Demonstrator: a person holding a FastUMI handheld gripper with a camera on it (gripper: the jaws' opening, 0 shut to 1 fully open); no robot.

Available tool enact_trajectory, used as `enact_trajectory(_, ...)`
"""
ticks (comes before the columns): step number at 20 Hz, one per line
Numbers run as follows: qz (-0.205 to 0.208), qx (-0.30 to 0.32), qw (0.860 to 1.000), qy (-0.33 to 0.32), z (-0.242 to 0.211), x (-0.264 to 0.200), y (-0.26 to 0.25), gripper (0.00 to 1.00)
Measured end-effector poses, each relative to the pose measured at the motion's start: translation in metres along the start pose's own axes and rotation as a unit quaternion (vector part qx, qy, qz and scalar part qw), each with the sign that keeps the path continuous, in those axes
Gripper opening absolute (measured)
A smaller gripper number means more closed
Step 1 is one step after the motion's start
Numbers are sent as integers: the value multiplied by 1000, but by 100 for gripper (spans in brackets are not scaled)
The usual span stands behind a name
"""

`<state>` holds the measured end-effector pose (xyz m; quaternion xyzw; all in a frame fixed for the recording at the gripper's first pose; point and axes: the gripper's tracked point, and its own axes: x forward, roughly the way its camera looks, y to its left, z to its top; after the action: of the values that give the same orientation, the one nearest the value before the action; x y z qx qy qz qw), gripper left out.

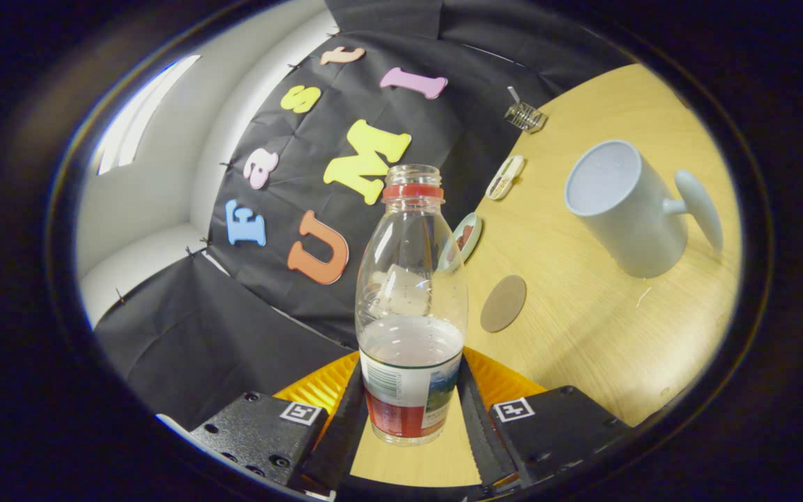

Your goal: Take the bottle from table, then pour the juice into the cup, finally place the bottle on the coaster

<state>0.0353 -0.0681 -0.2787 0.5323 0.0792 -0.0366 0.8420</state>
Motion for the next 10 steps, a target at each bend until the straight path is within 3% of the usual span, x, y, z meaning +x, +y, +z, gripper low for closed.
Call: enact_trajectory(10, 15, 104, 994, -14, 4, 4, 6, 74)
